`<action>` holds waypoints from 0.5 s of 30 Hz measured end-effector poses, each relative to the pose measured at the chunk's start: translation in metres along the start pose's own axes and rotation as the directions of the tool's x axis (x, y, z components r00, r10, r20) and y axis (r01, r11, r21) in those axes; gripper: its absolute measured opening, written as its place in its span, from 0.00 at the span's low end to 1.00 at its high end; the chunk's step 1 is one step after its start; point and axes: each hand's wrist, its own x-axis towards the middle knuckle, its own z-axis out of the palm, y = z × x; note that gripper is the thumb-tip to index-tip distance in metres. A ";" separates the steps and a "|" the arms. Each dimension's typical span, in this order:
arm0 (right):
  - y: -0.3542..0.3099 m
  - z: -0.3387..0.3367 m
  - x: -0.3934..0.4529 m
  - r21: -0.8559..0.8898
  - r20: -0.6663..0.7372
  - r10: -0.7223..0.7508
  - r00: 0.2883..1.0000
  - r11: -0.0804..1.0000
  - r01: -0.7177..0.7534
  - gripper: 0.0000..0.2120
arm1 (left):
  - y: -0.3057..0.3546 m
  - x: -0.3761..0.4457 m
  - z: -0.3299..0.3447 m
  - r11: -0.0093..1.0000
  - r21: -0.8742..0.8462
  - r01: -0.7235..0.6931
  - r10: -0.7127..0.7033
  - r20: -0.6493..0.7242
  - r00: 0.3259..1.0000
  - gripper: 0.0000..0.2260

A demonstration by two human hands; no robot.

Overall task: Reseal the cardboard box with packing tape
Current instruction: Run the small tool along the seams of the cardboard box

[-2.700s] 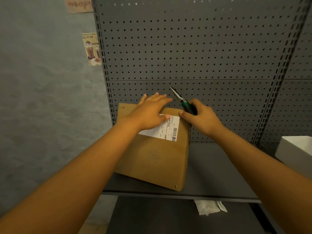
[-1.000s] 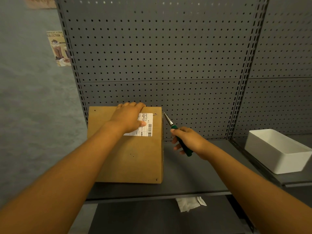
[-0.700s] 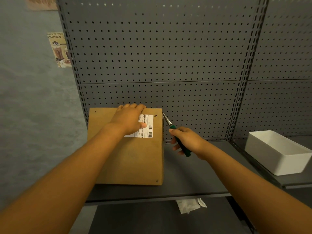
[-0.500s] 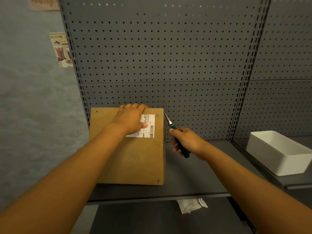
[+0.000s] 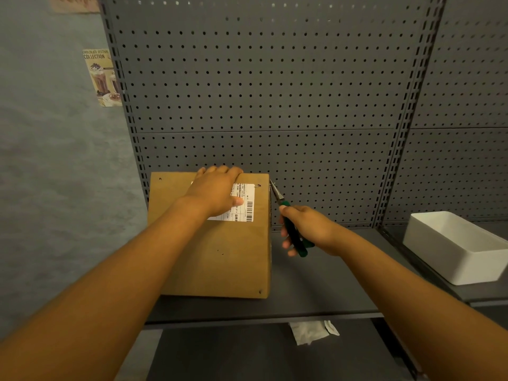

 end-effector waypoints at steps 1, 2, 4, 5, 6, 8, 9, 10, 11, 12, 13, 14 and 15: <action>-0.001 0.000 -0.001 0.003 0.004 0.000 1.000 1.000 0.000 0.17 | 0.000 0.000 0.000 1.000 0.000 -0.002 0.002 0.000 1.000 0.31; -0.001 0.000 -0.001 0.003 0.003 0.002 1.000 1.000 -0.002 0.17 | 0.000 0.000 0.000 1.000 -0.001 -0.001 0.001 0.000 1.000 0.31; -0.003 0.001 -0.002 0.001 0.010 0.006 1.000 1.000 -0.006 0.16 | 0.000 0.000 0.000 1.000 -0.004 0.002 -0.002 0.003 1.000 0.31; -0.004 0.001 -0.003 -0.002 0.019 0.008 1.000 1.000 -0.008 0.17 | 0.000 0.000 0.000 1.000 -0.005 0.003 -0.003 0.005 1.000 0.31; -0.005 0.001 -0.003 -0.008 0.023 0.010 1.000 1.000 -0.009 0.17 | 0.000 0.000 0.000 1.000 -0.005 0.002 -0.002 0.005 1.000 0.31; -0.007 0.000 -0.003 -0.034 0.008 0.011 1.000 0.999 -0.010 0.17 | 0.000 0.000 0.001 1.000 -0.002 0.003 -0.003 0.008 1.000 0.31; -0.007 0.001 -0.003 -0.047 -0.008 0.007 1.000 0.999 -0.008 0.16 | 0.000 0.000 0.001 1.000 -0.001 0.005 -0.005 0.009 1.000 0.31; -0.006 0.003 -0.003 -0.053 -0.023 0.001 1.000 0.999 -0.003 0.16 | 0.000 0.000 0.001 1.000 0.001 0.008 -0.008 0.011 1.000 0.31; -0.006 0.005 -0.003 -0.056 -0.033 -0.003 0.999 0.998 0.001 0.15 | 0.000 0.000 0.000 1.000 0.002 0.010 -0.010 0.013 1.000 0.31; -0.005 0.007 -0.003 -0.056 -0.040 -0.005 0.999 0.998 0.003 0.15 | 0.000 0.000 0.000 1.000 0.003 0.009 -0.010 0.013 1.000 0.31; -0.004 0.009 -0.003 -0.059 -0.042 -0.006 0.999 0.998 0.004 0.14 | 0.001 0.000 0.000 1.000 0.004 0.009 -0.009 0.013 1.000 0.31; -0.003 0.009 -0.002 -0.074 -0.046 -0.008 0.999 0.997 0.004 0.14 | 0.001 -0.001 0.000 1.000 0.007 0.007 -0.007 0.011 1.000 0.31; -0.003 0.008 -0.003 -0.107 -0.055 -0.011 0.998 0.994 0.005 0.14 | 0.001 -0.001 0.000 1.000 0.009 0.007 -0.007 0.010 1.000 0.31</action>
